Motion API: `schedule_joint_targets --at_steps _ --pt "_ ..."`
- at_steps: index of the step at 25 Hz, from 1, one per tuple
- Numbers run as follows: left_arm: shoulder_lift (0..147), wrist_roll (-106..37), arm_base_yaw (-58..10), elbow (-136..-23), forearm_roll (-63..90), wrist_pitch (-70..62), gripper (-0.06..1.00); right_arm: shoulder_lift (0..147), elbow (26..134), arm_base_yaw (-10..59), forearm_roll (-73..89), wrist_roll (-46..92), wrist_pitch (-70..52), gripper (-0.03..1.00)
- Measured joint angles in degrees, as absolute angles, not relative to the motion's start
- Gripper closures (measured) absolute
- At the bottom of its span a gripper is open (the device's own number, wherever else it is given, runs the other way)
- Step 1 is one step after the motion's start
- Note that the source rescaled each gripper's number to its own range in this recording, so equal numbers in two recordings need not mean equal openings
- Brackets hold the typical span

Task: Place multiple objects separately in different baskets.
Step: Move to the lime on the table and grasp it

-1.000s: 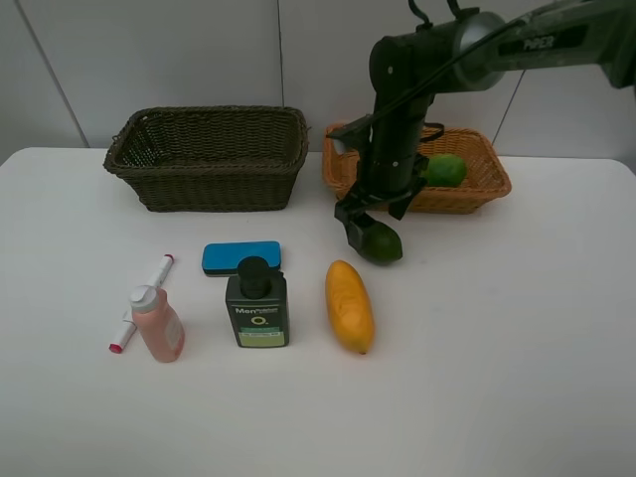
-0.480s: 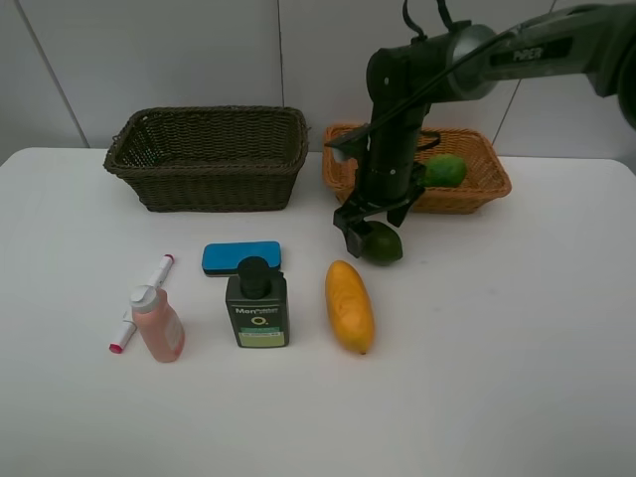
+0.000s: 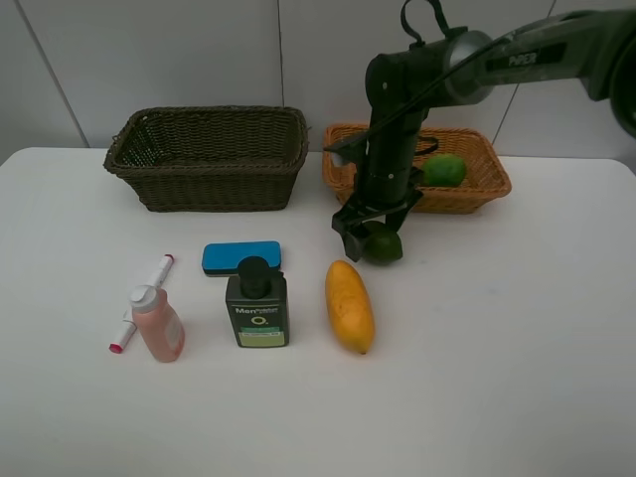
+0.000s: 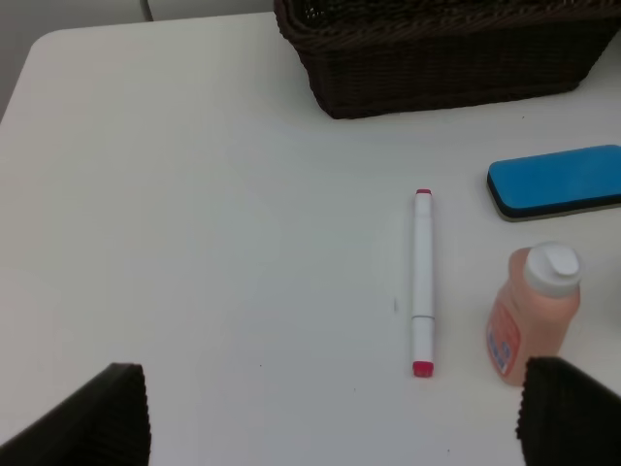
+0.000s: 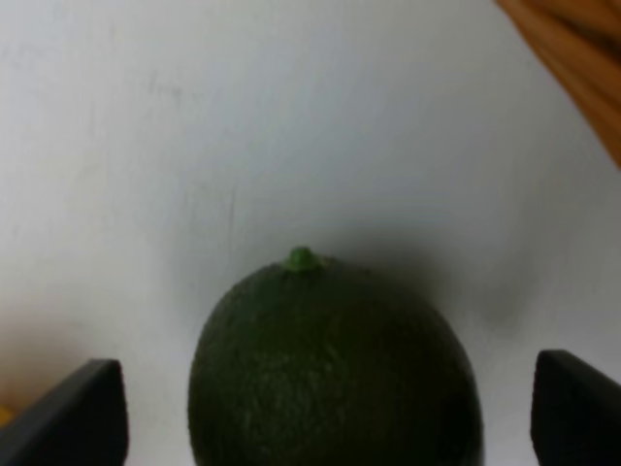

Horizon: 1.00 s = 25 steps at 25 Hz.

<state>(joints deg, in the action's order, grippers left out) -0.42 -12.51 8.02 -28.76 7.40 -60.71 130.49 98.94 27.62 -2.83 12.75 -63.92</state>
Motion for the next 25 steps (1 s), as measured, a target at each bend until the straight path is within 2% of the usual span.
schedule_joint_targets --at_steps 3,4,6,8,9,25 --pt "-0.42 -12.51 8.02 -28.76 7.4 -60.71 -0.06 130.49 98.94 27.62 -2.83 12.75 -63.86 -0.01" --pt "-0.42 -12.51 8.02 -28.76 7.4 -60.71 -0.06 130.49 98.94 27.62 -2.83 12.79 -63.86 0.05" --pt "-0.42 -12.51 8.02 -28.76 7.4 -60.71 -0.06 130.49 98.94 27.62 -2.89 12.79 -63.92 0.32" --pt "-0.42 -12.51 8.02 -28.76 7.4 -60.71 -0.06 130.49 98.94 27.62 -2.94 12.87 -64.11 0.82" --pt "-0.42 -12.51 8.02 -28.76 7.4 -60.71 -0.06 130.49 98.94 27.62 -2.94 12.92 -64.24 0.79" --pt "-0.42 -12.51 8.02 -28.76 7.4 -60.71 -0.06 128.87 99.0 27.62 -2.94 12.94 -66.7 0.8"
